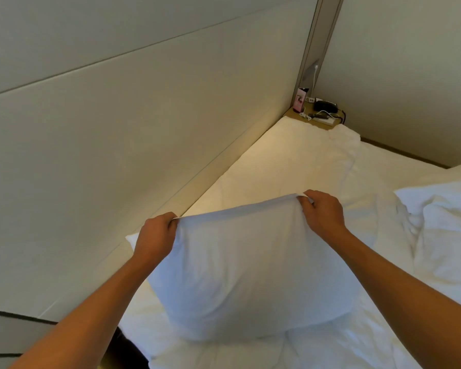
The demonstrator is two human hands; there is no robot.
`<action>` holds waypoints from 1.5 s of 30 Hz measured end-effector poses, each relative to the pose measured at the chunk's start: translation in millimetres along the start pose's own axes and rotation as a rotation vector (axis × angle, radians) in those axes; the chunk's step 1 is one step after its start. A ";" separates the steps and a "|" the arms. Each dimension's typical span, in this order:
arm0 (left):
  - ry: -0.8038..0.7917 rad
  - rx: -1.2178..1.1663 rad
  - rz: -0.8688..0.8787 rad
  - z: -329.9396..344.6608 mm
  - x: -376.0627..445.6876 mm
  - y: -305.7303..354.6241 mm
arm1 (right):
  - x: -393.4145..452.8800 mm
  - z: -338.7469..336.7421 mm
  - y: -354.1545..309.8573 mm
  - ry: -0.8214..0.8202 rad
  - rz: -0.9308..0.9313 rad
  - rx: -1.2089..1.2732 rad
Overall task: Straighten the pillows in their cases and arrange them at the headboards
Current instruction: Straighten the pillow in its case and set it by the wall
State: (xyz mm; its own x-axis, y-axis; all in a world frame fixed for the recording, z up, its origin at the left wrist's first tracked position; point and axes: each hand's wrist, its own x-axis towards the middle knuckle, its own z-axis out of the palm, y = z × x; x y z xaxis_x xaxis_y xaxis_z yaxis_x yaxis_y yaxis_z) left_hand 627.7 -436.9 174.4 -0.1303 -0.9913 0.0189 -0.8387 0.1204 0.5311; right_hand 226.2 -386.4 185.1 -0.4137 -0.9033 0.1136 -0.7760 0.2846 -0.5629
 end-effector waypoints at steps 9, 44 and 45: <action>0.201 0.003 -0.070 -84.4 -2.3 -12.4 | 56.7 15.9 -88.7 0.059 -0.218 0.110; -0.072 -0.044 -0.236 1.1 47.6 -43.9 | 142.6 101.2 -53.2 -0.281 -0.085 0.078; -0.076 -0.042 -0.232 5.0 51.1 -46.3 | 142.8 105.5 -50.8 -0.275 -0.065 0.090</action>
State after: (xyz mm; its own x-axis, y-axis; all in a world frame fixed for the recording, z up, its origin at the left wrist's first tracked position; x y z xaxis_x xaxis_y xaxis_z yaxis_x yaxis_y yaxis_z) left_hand 657.2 -492.9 146.6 0.0220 -0.9851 -0.1705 -0.8285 -0.1134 0.5484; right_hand 256.8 -563.8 143.6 -0.2104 -0.9753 -0.0673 -0.7461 0.2047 -0.6336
